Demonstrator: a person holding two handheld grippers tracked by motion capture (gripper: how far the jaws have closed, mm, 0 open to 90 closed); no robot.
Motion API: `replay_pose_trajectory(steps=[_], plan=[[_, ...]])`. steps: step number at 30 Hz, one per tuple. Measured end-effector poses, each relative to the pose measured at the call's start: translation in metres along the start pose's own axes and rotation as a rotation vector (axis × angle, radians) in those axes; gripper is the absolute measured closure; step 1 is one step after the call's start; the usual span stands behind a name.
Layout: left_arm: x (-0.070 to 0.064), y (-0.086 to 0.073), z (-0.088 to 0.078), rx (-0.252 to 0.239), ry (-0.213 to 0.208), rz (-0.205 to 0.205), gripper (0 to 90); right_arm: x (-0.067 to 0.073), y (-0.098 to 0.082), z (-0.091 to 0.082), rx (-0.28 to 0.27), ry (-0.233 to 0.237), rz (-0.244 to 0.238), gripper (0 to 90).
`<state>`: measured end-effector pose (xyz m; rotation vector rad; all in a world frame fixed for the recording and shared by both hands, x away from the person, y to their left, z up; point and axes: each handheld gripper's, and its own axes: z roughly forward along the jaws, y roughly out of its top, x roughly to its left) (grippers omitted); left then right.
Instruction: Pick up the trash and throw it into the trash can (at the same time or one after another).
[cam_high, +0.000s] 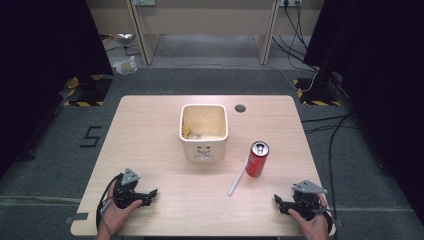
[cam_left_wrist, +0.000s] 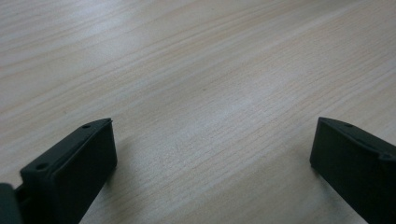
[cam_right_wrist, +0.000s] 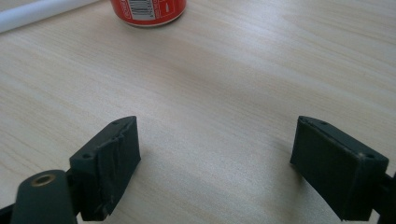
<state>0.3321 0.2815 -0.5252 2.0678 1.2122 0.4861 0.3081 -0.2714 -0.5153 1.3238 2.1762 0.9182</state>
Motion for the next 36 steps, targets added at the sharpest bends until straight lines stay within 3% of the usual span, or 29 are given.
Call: replay_pose_trajectory(steps=[6, 14, 20, 32, 36], plan=[[0.0, 0.0, 0.0, 0.001, 0.001, 0.0, 0.0, 0.001, 0.0, -0.001, -0.009, -0.004, -0.012, 15.7], [0.0, 0.0, 0.0, 0.001, 0.001, 0.0, 0.0, 0.005, 0.005, -0.005, -0.075, 0.007, -0.017, 15.6], [0.0, 0.0, 0.0, 0.0, 0.001, -0.001, 0.0, 0.011, 0.021, -0.011, -0.133, 0.023, -0.022, 15.4], [0.0, 0.0, 0.0, 0.0, 0.001, 0.0, 0.0, 0.018, 0.046, -0.005, -0.166, 0.028, -0.042, 15.4], [0.0, 0.0, 0.0, 0.0, 0.001, 0.0, 0.0, 0.021, 0.063, -0.002, -0.183, 0.031, -0.052, 15.3]])
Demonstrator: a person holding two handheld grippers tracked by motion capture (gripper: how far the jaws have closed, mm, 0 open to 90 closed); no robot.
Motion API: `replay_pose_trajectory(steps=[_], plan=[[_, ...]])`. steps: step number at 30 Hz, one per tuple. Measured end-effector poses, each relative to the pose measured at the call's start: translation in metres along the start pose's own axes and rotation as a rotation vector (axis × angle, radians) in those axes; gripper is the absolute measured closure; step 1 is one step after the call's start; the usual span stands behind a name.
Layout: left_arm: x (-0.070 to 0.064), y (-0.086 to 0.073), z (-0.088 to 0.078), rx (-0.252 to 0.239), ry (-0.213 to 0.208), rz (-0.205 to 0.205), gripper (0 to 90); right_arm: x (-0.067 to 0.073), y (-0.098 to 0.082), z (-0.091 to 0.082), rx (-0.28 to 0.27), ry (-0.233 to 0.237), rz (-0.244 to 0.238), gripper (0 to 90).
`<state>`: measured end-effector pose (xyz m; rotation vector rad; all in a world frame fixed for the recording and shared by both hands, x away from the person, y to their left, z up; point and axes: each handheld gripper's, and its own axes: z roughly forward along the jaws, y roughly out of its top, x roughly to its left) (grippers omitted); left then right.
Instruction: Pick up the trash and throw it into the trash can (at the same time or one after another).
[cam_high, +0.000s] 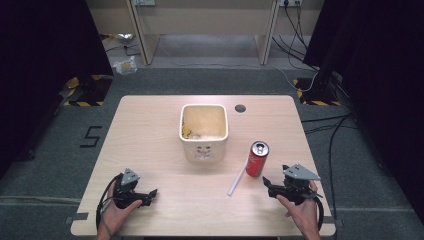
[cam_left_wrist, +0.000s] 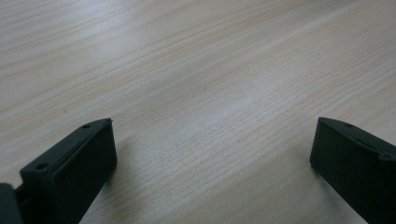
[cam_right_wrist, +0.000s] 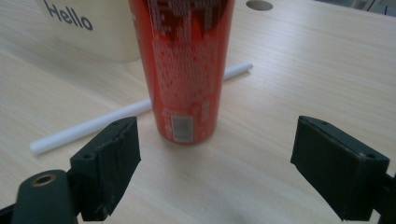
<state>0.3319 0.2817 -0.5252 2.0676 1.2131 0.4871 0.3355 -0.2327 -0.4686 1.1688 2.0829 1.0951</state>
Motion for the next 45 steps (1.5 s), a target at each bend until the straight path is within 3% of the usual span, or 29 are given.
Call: replay_pose_trajectory(steps=[10, 12, 19, 27, 33, 38, 45], plan=[[0.0, 0.0, 0.0, 0.0, -0.001, 0.001, 0.0, 0.003, 0.018, 0.017, -0.027, 0.031, -0.011, 15.4], [0.0, 0.0, 0.0, 0.0, -0.001, 0.0, 0.0, 0.003, 0.019, 0.02, -0.028, 0.051, 0.0, 15.3], [0.0, 0.0, 0.0, -0.001, -0.002, 0.0, 0.0, 0.004, 0.02, 0.031, -0.028, 0.054, 0.006, 15.5], [0.0, 0.0, 0.0, -0.001, -0.001, 0.0, 0.0, 0.006, 0.02, 0.044, -0.016, 0.056, -0.013, 15.7], [0.0, 0.0, 0.0, -0.001, -0.001, 0.002, 0.0, 0.004, 0.018, 0.054, -0.015, 0.065, -0.005, 19.9], [0.0, -0.001, -0.001, 0.0, 0.0, 0.001, 0.0, 0.004, 0.019, 0.057, -0.026, 0.075, -0.018, 33.6], [0.0, -0.001, -0.001, 0.0, 0.0, 0.001, 0.0, 0.002, 0.021, 0.054, -0.047, 0.066, -0.008, 34.0]])
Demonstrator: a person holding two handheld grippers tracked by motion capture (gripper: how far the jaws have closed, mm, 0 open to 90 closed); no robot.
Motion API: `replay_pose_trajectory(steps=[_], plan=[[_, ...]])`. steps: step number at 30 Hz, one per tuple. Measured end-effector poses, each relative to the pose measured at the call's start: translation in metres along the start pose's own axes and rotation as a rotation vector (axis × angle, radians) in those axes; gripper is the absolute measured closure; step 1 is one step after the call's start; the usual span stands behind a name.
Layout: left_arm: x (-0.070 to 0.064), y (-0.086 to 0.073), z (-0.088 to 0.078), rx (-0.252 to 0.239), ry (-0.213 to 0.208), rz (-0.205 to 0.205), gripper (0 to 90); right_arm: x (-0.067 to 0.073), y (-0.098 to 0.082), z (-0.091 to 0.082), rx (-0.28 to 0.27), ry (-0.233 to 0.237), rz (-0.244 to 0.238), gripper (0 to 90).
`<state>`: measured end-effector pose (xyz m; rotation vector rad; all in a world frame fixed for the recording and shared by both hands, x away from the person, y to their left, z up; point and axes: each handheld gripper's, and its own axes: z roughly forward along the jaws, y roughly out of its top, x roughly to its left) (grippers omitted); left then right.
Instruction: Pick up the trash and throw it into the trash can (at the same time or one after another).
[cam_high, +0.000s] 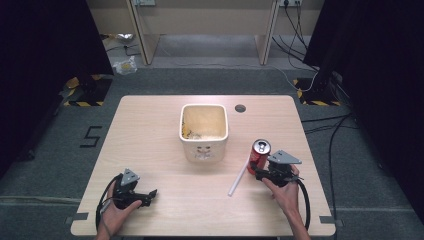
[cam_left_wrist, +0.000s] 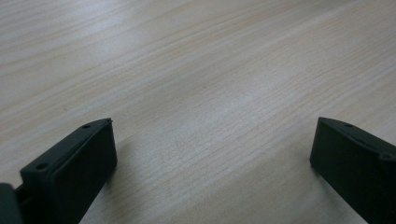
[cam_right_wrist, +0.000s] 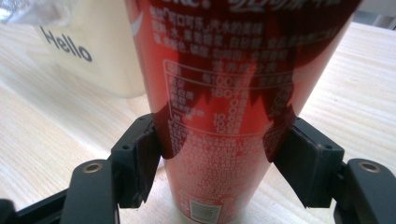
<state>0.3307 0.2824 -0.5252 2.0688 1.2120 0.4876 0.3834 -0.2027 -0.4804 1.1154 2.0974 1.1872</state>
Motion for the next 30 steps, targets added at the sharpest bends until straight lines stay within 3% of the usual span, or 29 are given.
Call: replay_pose_trajectory(steps=[8, 30], plan=[[0.0, 0.0, 0.0, 0.0, 0.0, 0.0, 0.0, 0.002, 0.015, -0.009, -0.017, -0.008, -0.046, 34.2], [0.0, 0.0, 0.0, 0.0, 0.0, 0.0, 0.0, 0.0, 0.05, -0.018, -0.026, 0.016, -0.024, 34.2]])
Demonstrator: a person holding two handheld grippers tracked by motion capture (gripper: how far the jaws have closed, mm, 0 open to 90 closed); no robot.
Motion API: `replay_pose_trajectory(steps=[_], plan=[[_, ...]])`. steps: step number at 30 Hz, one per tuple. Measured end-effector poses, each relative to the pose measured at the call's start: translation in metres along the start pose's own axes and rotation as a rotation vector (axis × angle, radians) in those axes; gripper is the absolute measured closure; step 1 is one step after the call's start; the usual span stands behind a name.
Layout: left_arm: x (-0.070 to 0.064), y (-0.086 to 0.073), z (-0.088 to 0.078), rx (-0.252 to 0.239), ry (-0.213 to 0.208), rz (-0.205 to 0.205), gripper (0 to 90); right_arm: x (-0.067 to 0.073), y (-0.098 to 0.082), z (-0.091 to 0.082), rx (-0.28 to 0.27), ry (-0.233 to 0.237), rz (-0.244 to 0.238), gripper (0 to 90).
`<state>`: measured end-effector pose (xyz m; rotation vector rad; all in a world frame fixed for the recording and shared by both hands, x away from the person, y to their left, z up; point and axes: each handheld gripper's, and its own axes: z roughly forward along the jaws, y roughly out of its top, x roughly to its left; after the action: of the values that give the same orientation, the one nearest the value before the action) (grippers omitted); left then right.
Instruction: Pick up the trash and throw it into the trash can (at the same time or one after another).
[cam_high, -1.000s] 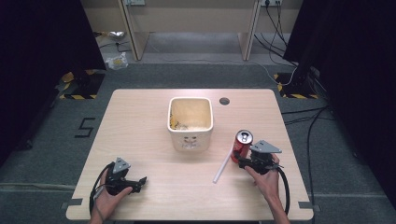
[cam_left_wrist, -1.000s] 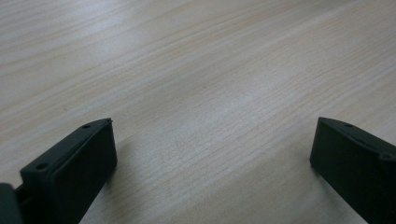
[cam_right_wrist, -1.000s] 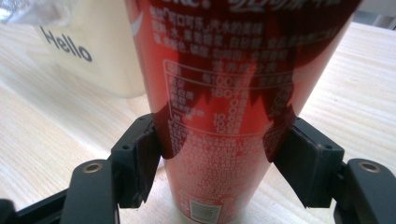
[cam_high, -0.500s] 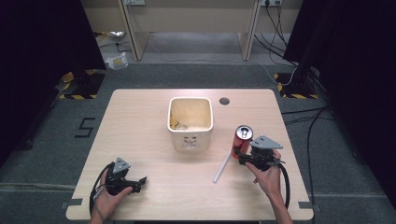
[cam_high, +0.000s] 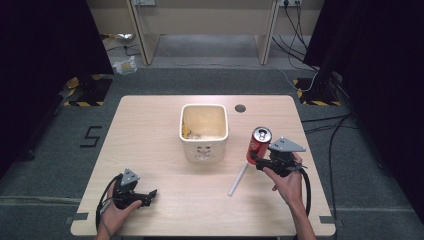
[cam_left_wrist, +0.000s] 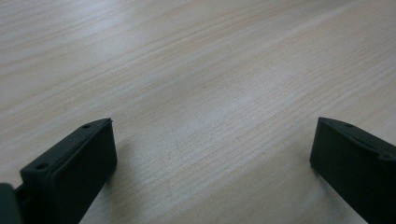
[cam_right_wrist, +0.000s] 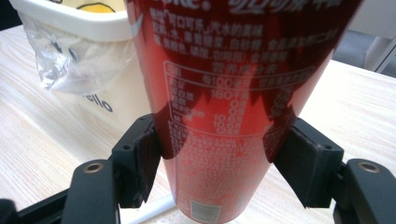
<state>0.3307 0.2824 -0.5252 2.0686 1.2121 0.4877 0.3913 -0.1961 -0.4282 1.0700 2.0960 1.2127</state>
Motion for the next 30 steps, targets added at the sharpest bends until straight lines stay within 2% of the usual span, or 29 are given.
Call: replay_pose_trajectory(steps=[7, 17, 20, 26, 30], plan=[[0.0, 0.0, 0.0, 0.0, 0.0, 0.0, 0.0, -0.002, 0.006, -0.001, -0.005, 0.003, 0.007, 34.2], [0.0, 0.0, 0.0, 0.001, 0.0, 0.0, 0.0, -0.001, 0.018, -0.002, -0.009, 0.004, -0.012, 34.2], [0.0, 0.0, 0.0, 0.001, 0.0, 0.0, 0.0, -0.001, 0.019, -0.003, -0.018, 0.01, -0.001, 34.2], [0.0, 0.0, 0.0, 0.001, 0.0, 0.0, 0.0, -0.001, 0.026, -0.005, -0.023, 0.011, -0.017, 34.2], [0.0, 0.0, -0.001, 0.002, -0.002, -0.001, 0.0, -0.001, 0.033, -0.008, -0.034, 0.021, 0.001, 34.2]])
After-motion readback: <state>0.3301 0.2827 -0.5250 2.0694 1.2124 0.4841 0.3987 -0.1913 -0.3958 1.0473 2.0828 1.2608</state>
